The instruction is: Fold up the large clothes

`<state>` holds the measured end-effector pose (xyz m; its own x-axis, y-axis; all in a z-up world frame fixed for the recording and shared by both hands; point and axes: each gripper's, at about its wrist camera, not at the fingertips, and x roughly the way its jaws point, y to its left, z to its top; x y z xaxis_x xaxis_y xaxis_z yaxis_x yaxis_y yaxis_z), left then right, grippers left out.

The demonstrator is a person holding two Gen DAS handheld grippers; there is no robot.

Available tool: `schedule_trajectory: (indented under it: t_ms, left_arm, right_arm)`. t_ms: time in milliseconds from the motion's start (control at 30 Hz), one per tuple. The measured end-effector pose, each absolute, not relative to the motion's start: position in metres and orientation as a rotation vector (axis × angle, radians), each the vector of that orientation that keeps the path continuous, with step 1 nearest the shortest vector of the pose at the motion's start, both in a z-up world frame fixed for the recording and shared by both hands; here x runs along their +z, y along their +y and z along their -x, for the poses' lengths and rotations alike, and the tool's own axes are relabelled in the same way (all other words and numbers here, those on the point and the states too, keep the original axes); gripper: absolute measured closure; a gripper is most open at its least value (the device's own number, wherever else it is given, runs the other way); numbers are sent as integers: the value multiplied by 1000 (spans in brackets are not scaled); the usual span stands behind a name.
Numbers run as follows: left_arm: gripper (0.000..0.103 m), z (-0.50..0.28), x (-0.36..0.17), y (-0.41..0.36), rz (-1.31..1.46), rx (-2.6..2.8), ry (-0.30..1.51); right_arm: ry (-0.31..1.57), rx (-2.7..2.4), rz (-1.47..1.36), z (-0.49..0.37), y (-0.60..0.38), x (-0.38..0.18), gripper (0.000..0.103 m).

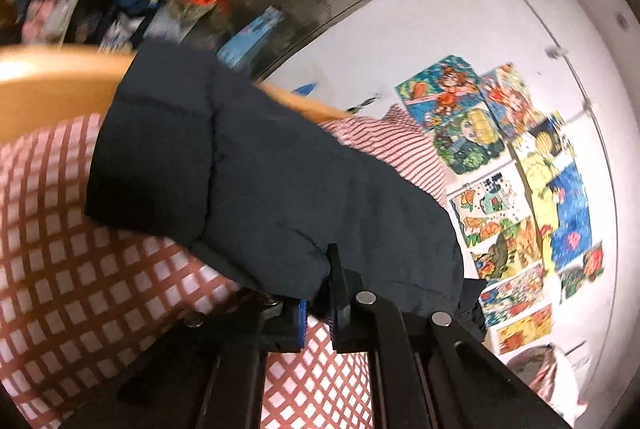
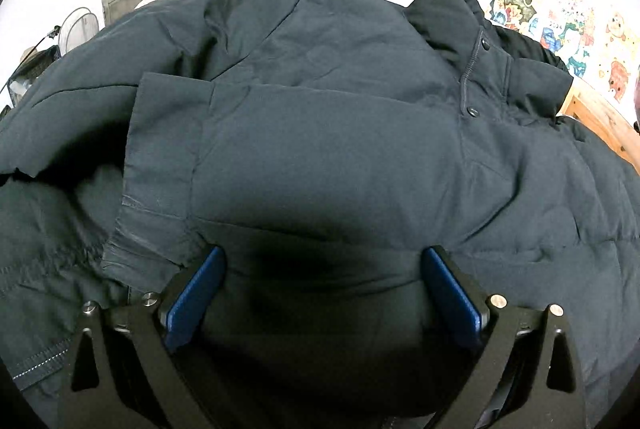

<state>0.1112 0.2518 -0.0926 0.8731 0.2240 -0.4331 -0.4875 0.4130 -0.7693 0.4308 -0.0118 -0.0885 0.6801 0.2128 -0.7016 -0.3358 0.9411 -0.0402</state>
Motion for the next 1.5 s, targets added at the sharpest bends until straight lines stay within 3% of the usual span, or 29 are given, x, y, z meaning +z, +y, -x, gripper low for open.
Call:
schedule_trajectory:
  t_ms: [533,867,1133,1500]
  left_arm:
    - [98,-153,64,227,514,247,252]
    - [98,-232,146,99,133,-83,348]
    - [98,-282,120,-5,15,-286,480]
    - [98,-339,10,-87,-33,-430,779]
  right_arm:
    - [678,345,142,-381,-74,-12,5]
    - [633,307,93,-358,-154,19,5]
    - [606,255,18,-357,-221,19,5]
    - [687,157,-98,-380,-311,-25,5]
